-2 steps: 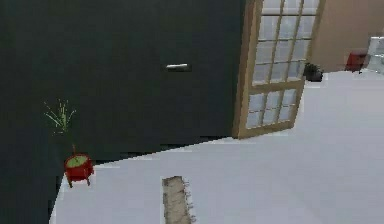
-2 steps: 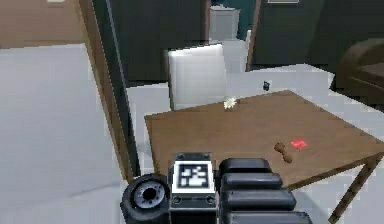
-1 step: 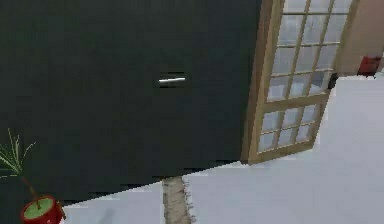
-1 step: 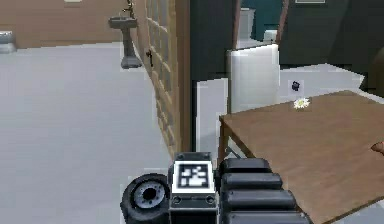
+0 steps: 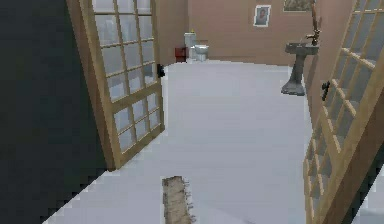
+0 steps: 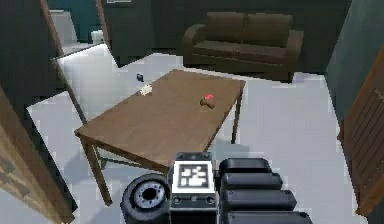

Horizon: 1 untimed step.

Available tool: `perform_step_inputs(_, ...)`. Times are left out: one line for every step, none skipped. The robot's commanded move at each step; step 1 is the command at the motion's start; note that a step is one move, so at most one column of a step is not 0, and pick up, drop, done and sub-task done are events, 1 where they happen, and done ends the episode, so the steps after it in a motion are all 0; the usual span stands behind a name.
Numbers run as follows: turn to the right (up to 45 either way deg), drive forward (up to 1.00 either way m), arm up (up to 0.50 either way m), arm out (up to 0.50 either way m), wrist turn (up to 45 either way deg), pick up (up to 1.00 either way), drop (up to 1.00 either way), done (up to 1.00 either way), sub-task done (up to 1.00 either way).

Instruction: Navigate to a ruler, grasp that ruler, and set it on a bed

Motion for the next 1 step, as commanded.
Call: perform_step_inputs(3.0, 0.0, 0.0, 0.0, 0.0, 0.0, 0.0, 0.0, 0.0)
